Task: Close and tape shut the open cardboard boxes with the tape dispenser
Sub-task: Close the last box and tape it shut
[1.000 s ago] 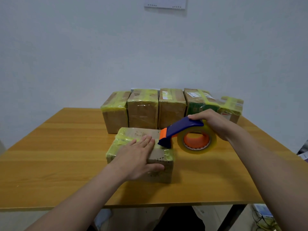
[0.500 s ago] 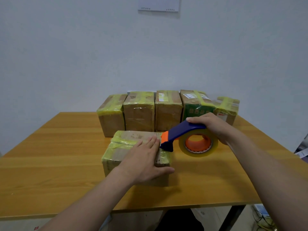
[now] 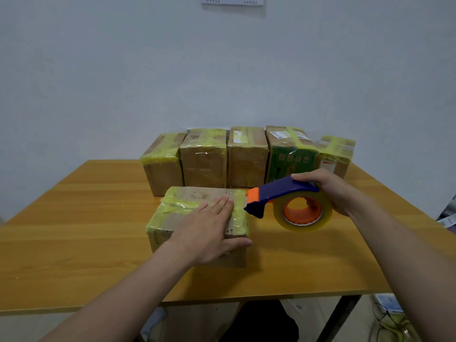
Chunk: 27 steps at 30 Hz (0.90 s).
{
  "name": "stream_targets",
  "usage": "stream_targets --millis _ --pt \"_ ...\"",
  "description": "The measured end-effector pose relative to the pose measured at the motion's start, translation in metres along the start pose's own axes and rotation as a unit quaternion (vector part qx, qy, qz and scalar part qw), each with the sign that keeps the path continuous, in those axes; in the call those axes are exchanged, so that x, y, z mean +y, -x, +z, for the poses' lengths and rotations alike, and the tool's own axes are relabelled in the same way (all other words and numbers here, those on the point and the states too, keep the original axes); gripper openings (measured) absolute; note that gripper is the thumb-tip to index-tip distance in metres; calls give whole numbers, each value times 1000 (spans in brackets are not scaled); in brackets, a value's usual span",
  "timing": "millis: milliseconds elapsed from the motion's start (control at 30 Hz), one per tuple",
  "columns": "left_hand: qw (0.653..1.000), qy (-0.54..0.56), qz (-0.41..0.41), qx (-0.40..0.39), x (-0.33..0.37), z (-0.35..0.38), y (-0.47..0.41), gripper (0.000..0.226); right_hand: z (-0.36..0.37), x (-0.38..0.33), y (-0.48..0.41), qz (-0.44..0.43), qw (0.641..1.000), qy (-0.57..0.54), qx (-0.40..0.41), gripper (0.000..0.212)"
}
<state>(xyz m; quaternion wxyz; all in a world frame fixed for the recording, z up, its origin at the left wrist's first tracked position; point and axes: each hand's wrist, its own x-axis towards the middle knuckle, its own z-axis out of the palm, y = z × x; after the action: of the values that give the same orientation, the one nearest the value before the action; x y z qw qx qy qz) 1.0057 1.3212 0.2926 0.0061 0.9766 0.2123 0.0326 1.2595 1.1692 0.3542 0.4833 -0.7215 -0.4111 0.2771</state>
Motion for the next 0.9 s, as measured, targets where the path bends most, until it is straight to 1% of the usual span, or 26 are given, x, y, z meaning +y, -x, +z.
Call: stream_targets --millis 67,133,233,333,467,567,600,733,800,900 --pt "1000 1 0 -4 0 0 -1 116 -5 2 3 7 1000 -16 -15 47" --pt "1000 2 -3 -5 0 0 -1 116 -6 3 3 8 1000 -17 -22 46" --pt "1000 1 -4 -5 0 -1 -1 115 -5 9 5 3 999 -20 -25 36" --pt "1000 7 -6 -7 1 -2 0 114 -4 14 7 11 999 -37 -9 25" --pt "1000 24 -9 -15 3 -8 2 111 -7 17 7 7 1000 -19 4 32" --pt "1000 11 -17 -12 9 -11 0 112 -3 15 5 -9 999 31 12 51" --pt "1000 -3 -18 -11 12 -11 -3 113 0 13 4 -15 999 46 15 53" --pt "999 -49 12 5 15 -6 -13 120 2 9 0 -21 997 64 23 38" --pt "999 -35 24 -5 11 -2 -16 120 2 10 0 -20 997 64 23 36" --pt "999 -22 20 -13 8 0 -14 118 7 11 -2 -22 998 54 23 38"
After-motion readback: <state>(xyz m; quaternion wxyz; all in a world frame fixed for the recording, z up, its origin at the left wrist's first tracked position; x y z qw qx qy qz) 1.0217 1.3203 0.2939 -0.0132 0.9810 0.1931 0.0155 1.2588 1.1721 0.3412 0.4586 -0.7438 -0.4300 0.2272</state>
